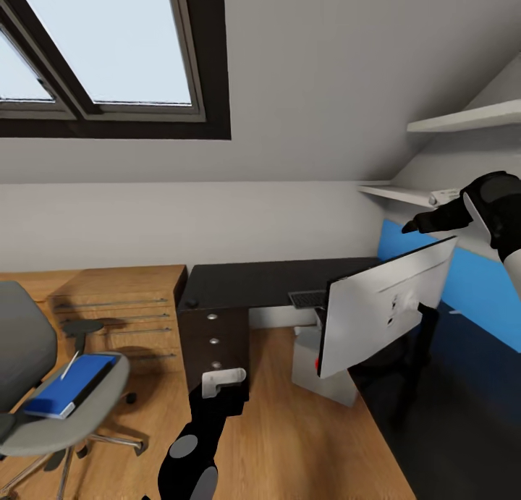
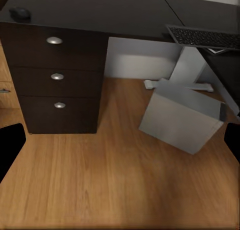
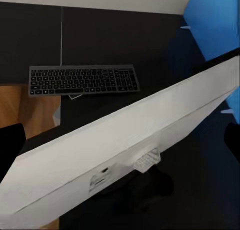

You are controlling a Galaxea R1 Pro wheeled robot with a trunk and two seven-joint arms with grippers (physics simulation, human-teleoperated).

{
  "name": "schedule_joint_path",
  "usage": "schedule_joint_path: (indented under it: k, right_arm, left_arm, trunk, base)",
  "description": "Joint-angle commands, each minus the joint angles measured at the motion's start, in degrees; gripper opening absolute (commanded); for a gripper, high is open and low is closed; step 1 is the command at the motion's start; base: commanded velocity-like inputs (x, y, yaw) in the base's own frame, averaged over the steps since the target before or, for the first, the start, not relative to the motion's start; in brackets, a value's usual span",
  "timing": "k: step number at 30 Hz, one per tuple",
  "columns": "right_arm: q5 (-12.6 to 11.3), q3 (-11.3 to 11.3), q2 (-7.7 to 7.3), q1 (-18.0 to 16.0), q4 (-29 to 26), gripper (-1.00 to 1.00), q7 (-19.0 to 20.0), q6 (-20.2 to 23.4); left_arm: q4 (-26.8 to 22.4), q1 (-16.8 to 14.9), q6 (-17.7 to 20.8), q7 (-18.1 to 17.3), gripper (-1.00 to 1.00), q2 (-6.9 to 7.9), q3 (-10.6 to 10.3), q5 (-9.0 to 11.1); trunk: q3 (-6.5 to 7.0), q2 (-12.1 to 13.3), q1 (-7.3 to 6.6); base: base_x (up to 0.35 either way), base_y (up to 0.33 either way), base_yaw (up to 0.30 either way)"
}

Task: In the bedroom, organize the workspace by keeping the computer under the desk, ensuring the monitor is on the desk, placing the keyboard on the desk next to the monitor, placing the mouse on the desk next to the keyboard, moving the folder from the swivel chair onto the desk next to the mouse, stacking the notebook on top of the folder with the pen on top of the notebook, and positioning the swivel chair next to the desk.

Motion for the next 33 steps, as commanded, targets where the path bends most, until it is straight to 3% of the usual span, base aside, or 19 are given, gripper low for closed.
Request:
schedule_joint_path:
  k: [1,24,32,33]
  right_arm:
    - [0.26,0.30,-0.10,-0.06,-0.07,1.00,0.34,0.13]
    - [-0.16,0.39,-0.11,0.08,0.32,1.00,0.44,0.11]
    - [-0.38,0.39,-0.02,4.02,0.24,1.00,0.68,-0.53]
    - [-2.26,0.33,-0.02,5.58,1.51,1.00,0.73,-0.72]
  left_arm:
    - [-0.07,-0.07,0.11,0.53,1.00,0.00,-0.10,0.55]
    - [-0.15,-0.07,0.13,0.53,1.00,0.00,0.12,0.55]
    - [-0.16,-0.07,0.12,0.53,1.00,0.00,0.34,0.55]
    - [-0.16,-0.07,0.12,0.54,1.00,0.00,0.41,0.51]
  trunk:
    - [-0.10,-0.08,-0.01]
    - [-0.10,-0.08,-0.01]
    - [-0.10,-0.08,-0.01]
    - [-0.10,-0.08,-0.01]
  base:
    - [-0.270,-0.230,0.000]
    - [-0.277,-0.206,0.000]
    - [-0.279,-0.202,0.000]
    - [-0.279,-0.202,0.000]
